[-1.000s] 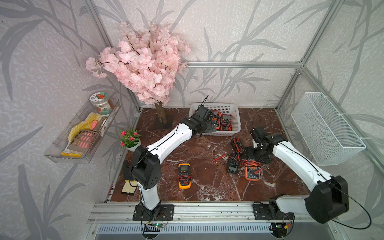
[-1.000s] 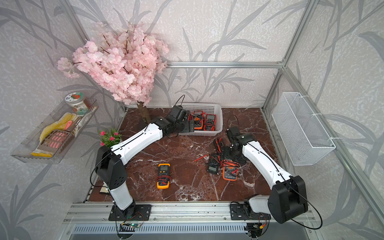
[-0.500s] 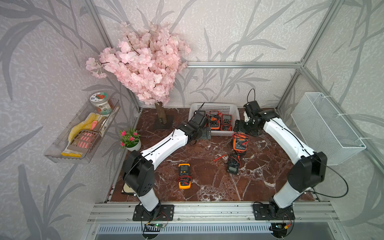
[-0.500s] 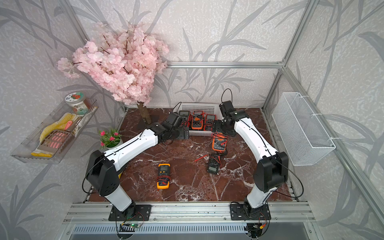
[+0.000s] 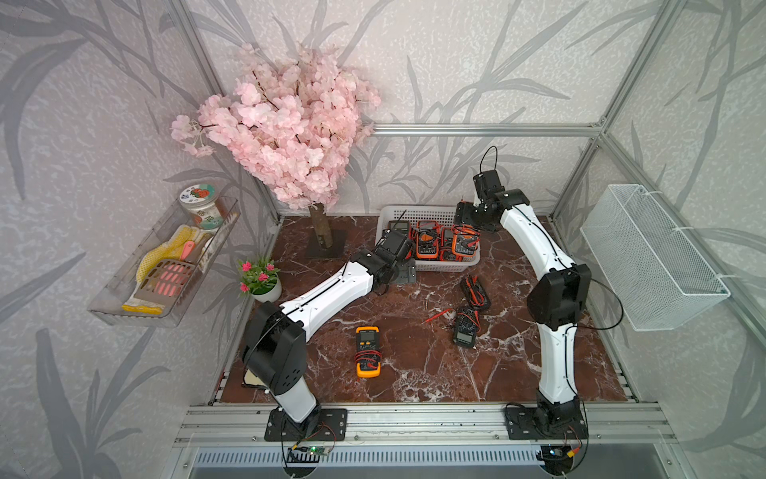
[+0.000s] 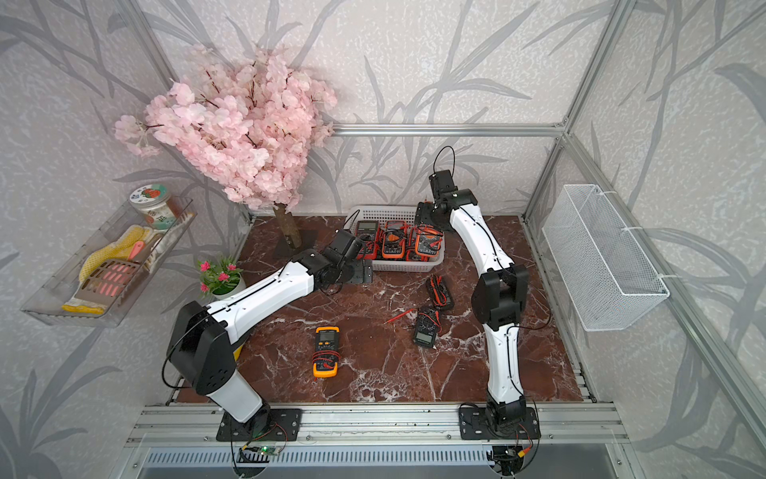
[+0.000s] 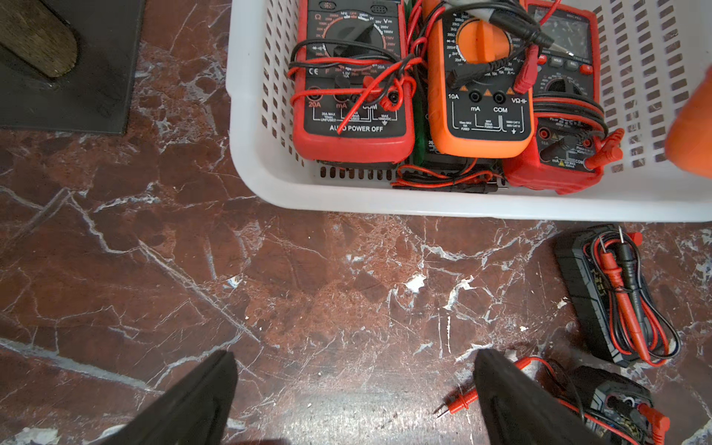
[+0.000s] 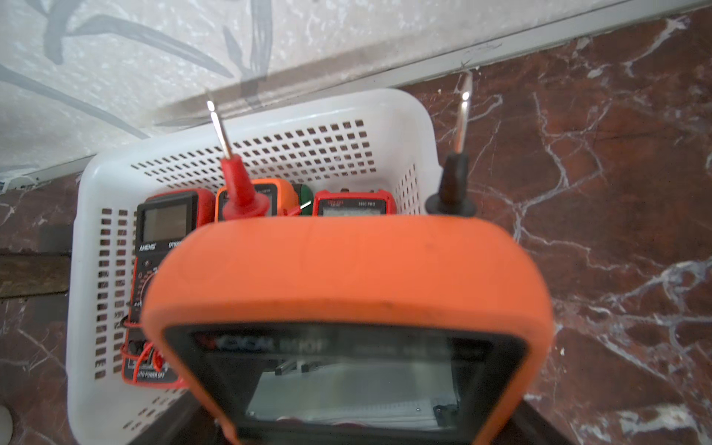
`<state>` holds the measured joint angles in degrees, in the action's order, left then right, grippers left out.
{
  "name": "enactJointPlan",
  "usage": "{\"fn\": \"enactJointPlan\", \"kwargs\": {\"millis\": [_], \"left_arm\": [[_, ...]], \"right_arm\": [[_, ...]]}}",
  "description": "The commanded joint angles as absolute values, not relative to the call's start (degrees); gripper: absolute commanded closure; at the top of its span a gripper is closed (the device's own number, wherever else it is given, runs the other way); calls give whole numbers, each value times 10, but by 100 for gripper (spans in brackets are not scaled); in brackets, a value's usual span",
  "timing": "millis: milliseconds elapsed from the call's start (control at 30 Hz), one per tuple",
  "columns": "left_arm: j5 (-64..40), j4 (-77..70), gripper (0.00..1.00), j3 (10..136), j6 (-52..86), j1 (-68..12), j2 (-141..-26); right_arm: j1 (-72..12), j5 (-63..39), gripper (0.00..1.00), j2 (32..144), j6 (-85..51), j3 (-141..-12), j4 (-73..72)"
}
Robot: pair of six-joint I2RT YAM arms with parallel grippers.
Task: Put the multimeter into the basket
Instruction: Place the multimeter in the basket.
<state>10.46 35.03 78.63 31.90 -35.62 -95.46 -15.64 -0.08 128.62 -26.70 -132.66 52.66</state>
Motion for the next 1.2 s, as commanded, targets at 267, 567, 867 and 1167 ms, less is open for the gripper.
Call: {"fn": "enactJointPlan", "kwargs": {"millis": [267, 567, 867, 1167], "left_arm": [[126, 355, 0, 793, 332, -354, -958], [140, 367, 0, 791, 340, -354, -957], [161, 385, 0, 789, 343, -354, -948], [183, 413, 0, 752, 355, -354, -907]], "right_arm": [[-156, 7, 38, 1401, -248, -1463, 577], [-156, -3, 13, 1429, -267, -1465, 593], [-161, -18, 4, 1425, -275, -1472, 609], [-168, -18, 0, 1356, -275, -1410, 605]]}}
